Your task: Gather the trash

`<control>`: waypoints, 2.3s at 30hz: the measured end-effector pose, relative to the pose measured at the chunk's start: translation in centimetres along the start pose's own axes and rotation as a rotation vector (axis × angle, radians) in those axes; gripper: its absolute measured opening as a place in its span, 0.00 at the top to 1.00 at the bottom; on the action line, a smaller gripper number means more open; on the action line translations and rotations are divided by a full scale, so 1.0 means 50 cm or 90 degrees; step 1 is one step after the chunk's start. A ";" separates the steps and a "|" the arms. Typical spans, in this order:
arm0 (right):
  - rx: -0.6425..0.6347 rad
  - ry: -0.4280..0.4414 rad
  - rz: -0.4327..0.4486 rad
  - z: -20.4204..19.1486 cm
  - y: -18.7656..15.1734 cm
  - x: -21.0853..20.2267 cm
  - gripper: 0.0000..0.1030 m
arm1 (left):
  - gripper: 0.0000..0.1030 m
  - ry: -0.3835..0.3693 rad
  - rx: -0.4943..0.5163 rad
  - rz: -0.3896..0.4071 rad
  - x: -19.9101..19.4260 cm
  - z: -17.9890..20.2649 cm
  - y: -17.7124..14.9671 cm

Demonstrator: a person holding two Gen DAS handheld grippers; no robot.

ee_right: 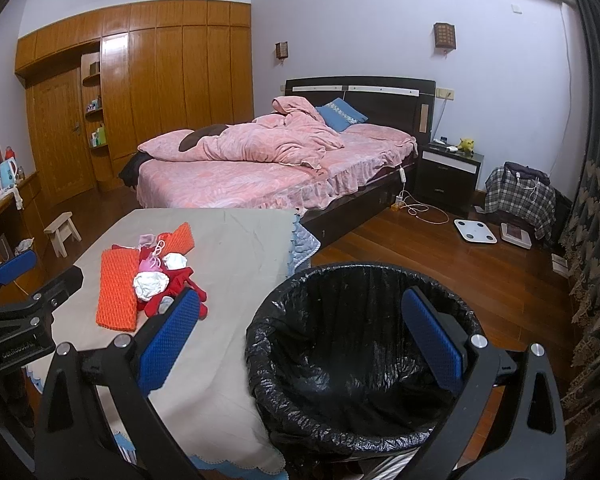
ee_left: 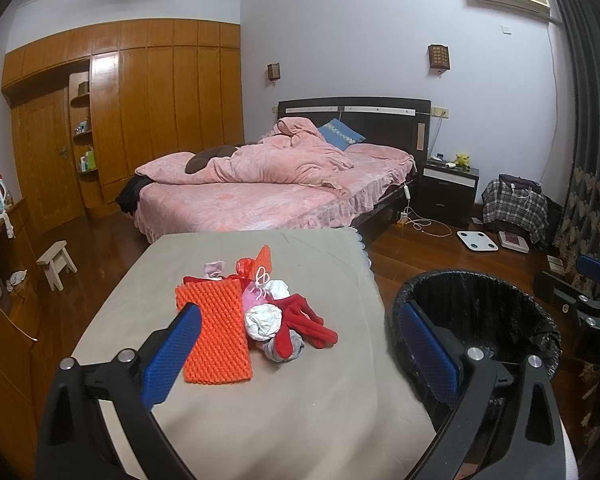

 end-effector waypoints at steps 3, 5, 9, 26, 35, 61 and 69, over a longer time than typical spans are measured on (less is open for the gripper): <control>0.000 0.000 0.000 0.000 -0.001 0.000 0.05 | 0.06 0.000 -0.002 -0.001 0.001 -0.001 -0.002; 0.001 0.000 0.000 -0.001 -0.001 0.000 0.05 | 0.06 0.001 -0.002 -0.001 0.001 -0.003 -0.001; 0.000 0.000 0.000 -0.001 -0.001 0.001 0.05 | 0.06 0.001 -0.003 0.000 0.001 -0.004 -0.002; 0.002 0.001 -0.003 -0.001 -0.003 0.002 0.05 | 0.06 0.002 -0.002 -0.001 0.002 -0.004 -0.008; 0.003 0.001 -0.005 -0.004 -0.012 0.005 0.05 | 0.06 0.002 -0.002 -0.003 0.003 -0.004 -0.011; 0.001 0.013 -0.009 -0.034 -0.047 0.063 0.05 | 0.06 0.006 -0.012 -0.013 0.026 -0.014 -0.051; -0.018 0.050 -0.004 -0.083 -0.043 0.118 0.05 | 0.06 0.056 -0.028 -0.031 0.075 -0.092 -0.079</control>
Point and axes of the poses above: each gripper's, at about its wrist camera, not at the fingertips, and x roughly the way its jaws point, z to its right, y to its top, the point moved 2 cm from there along x, roughly the way its jaws point, and after that the axes turned 5 degrees about y, right-handed, at the moved point
